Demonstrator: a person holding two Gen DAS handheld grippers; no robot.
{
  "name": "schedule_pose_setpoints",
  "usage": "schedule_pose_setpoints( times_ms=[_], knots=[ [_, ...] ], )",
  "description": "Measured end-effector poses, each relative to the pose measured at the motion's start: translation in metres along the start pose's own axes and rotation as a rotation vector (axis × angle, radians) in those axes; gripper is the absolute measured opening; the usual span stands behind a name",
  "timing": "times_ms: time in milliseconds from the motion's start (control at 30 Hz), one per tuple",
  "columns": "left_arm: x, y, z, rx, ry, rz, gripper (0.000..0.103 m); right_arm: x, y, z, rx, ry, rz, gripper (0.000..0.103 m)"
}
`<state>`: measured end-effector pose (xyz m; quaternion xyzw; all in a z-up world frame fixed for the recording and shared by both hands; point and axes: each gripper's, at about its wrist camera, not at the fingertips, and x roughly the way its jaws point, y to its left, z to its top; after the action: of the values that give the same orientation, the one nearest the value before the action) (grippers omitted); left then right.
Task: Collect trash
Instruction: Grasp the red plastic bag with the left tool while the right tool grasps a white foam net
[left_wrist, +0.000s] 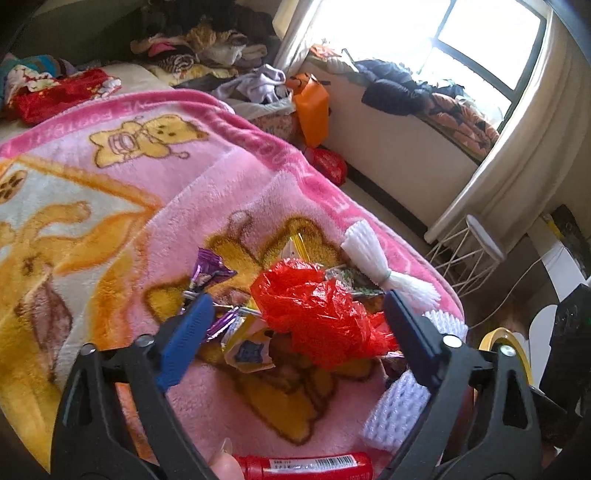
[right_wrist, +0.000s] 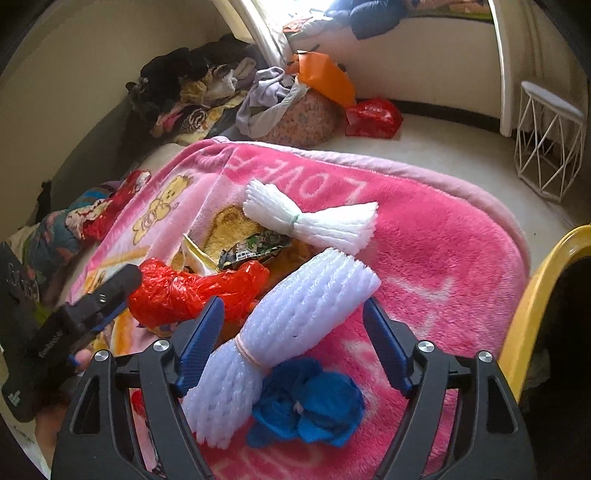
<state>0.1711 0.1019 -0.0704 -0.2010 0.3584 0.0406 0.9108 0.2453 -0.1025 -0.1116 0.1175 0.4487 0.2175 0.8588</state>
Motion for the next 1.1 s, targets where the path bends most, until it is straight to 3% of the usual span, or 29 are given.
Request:
schedule_pose_setpoints(
  times_ms=[67,133,233,300,633,1100],
  knots=[
    [0.005,-0.002,-0.001,0.003,0.017,0.0,0.068,0.004,-0.001,0.001,0.005,0.015,0.018,0.045],
    [0.008,-0.004,-0.002,0.011,0.029,0.004,0.048,0.005,0.001,0.001,0.0,0.015,0.032,0.031],
    [0.006,-0.008,-0.004,0.027,0.025,0.0,0.028,-0.001,0.002,-0.001,-0.003,0.0,0.058,0.02],
    [0.0,-0.011,-0.005,0.033,0.015,-0.014,0.02,-0.007,0.003,-0.002,-0.003,-0.01,0.077,0.018],
    [-0.048,-0.015,0.004,0.041,-0.093,-0.043,0.015,-0.055,0.001,-0.007,0.015,-0.095,0.137,0.017],
    [-0.091,-0.044,0.009,0.083,-0.165,-0.103,0.015,-0.124,0.009,-0.017,-0.067,-0.227,0.101,0.017]
  ],
)
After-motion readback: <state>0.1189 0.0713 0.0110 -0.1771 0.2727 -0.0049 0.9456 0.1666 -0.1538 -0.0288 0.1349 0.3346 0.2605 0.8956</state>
